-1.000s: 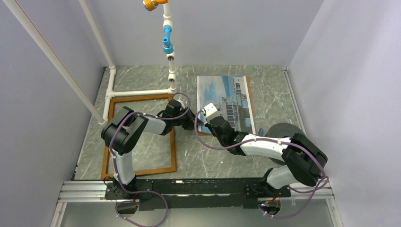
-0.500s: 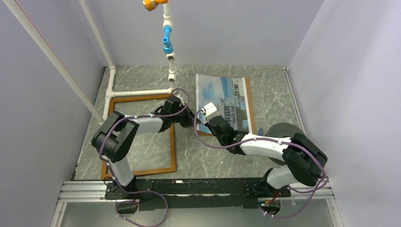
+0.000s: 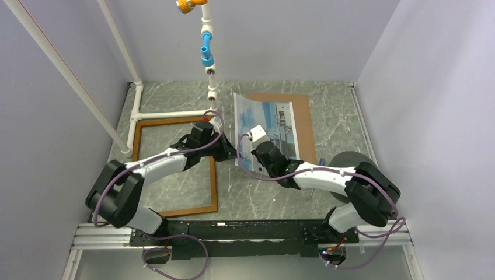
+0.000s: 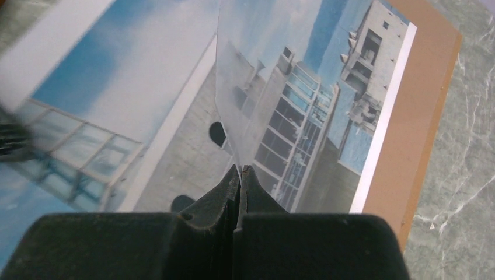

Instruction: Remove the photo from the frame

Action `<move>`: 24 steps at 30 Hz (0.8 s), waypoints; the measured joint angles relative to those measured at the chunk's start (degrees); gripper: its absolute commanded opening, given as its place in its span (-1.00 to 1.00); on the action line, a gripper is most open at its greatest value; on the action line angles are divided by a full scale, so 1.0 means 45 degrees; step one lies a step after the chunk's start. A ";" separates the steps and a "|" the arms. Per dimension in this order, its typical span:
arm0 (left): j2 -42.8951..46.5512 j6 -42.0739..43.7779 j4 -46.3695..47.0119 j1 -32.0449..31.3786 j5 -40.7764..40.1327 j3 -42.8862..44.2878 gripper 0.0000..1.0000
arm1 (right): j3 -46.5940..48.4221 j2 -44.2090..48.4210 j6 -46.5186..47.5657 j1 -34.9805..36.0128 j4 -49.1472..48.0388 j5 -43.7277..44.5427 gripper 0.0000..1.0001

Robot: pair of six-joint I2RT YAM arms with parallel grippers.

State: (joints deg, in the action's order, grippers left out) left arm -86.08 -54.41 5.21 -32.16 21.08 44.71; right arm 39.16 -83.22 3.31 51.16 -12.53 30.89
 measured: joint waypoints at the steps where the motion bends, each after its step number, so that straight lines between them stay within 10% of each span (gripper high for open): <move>1: 0.0398 0.0175 -0.0204 0.0000 -0.0005 -0.0117 -1.00 | 0.0005 -0.0039 0.0000 0.0000 0.0005 0.0000 -1.00; 24: 0.9588 0.2759 -0.7893 0.1724 -0.1243 -0.2414 -1.00 | 0.0311 -0.0952 -0.0126 0.0010 0.0121 -0.0029 -1.00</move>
State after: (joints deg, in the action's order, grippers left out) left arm -42.94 -42.00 -30.30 -24.40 15.49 33.85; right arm 40.56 -87.50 2.74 51.20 -11.99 30.76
